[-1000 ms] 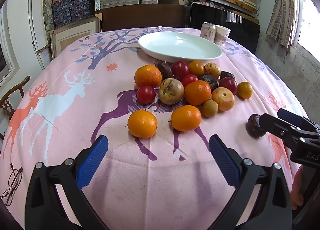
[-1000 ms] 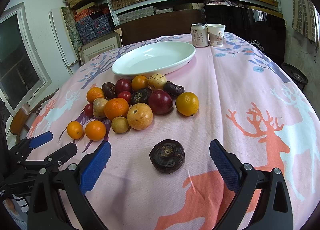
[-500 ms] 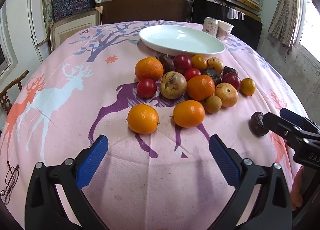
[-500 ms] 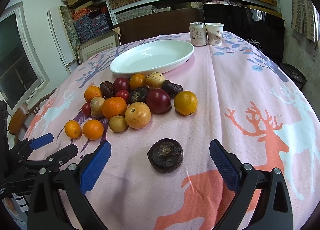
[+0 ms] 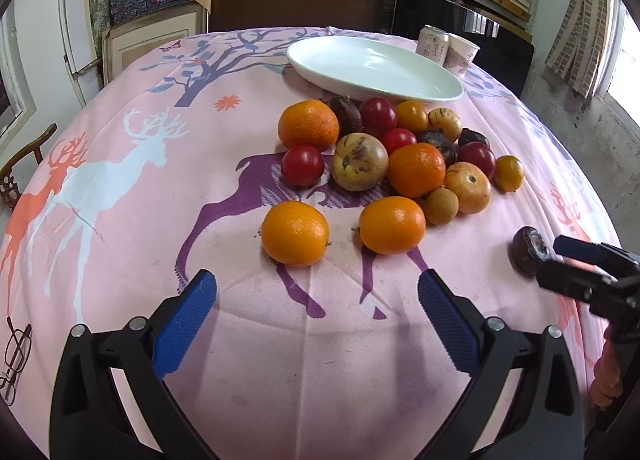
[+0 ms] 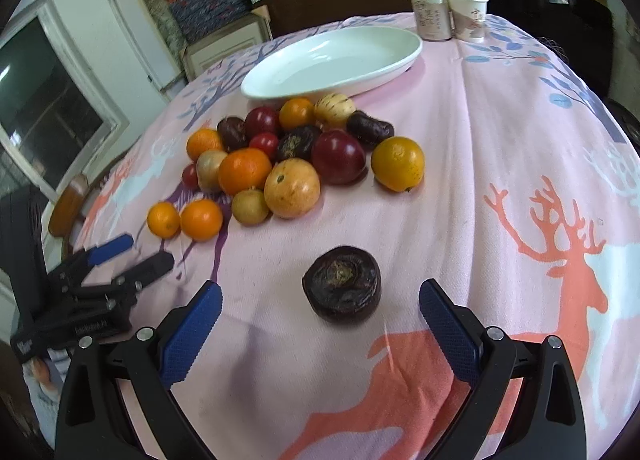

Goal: Organize fruits
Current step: 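Lower the right gripper onto the dark brown round fruit and close it, then close the left gripper on the small orange while the right gripper holds the dark fruit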

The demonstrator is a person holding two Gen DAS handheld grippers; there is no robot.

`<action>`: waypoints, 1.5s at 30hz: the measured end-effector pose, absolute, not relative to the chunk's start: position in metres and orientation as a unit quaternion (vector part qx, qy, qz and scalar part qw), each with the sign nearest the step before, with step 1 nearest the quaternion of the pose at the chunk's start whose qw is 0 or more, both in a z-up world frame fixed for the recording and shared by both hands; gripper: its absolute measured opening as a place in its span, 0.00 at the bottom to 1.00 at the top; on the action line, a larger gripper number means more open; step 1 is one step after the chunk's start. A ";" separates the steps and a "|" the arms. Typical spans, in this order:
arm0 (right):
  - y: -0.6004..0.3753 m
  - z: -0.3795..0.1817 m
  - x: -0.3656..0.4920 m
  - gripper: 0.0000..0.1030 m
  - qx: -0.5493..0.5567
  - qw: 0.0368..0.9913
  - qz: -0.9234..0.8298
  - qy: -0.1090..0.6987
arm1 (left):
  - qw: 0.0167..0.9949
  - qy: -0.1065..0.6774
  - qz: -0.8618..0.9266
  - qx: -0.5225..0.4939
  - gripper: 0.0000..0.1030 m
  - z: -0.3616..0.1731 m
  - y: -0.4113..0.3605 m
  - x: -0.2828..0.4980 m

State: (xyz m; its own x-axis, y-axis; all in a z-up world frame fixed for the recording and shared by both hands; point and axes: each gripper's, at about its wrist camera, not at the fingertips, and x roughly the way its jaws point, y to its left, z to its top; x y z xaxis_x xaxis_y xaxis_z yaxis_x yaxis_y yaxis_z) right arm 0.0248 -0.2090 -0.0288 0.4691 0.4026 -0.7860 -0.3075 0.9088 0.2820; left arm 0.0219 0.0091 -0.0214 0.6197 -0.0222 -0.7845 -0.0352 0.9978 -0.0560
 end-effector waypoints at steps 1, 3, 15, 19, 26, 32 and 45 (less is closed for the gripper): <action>-0.207 -0.031 0.023 0.97 0.040 0.854 0.206 0.476 | 0.899 0.437 0.005 -0.035 0.96 -0.022 0.011 0.023; -0.206 -0.033 0.023 0.97 0.022 0.856 0.200 0.477 | 0.897 0.440 0.007 -0.042 0.96 -0.023 0.014 0.025; -0.190 -0.024 0.006 0.90 -0.079 0.889 0.170 0.418 | 0.904 0.426 0.008 -0.027 0.96 -0.018 0.010 0.022; -0.195 -0.023 0.010 0.90 -0.062 0.891 0.168 0.417 | 0.913 0.408 0.022 0.005 0.96 -0.013 0.004 0.022; -0.185 -0.031 0.015 0.65 -0.068 0.878 0.184 0.436 | 0.916 0.400 0.030 0.014 0.96 -0.010 0.003 0.023; -0.185 -0.032 0.014 0.49 -0.075 0.881 0.176 0.433 | 0.912 0.409 0.027 -0.009 0.96 -0.013 0.012 0.025; -0.207 -0.032 0.021 0.39 -0.011 0.878 0.195 0.437 | 0.910 0.413 -0.014 -0.024 0.96 -0.015 0.012 0.026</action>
State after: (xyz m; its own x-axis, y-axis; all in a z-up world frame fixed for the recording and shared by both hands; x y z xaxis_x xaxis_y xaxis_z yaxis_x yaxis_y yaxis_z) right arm 0.0207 -0.2069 -0.0321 0.5420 0.3339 -0.7712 -0.3523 0.9234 0.1521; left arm 0.0258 0.0118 -0.0150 0.6580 -0.0462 -0.7516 0.0063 0.9984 -0.0558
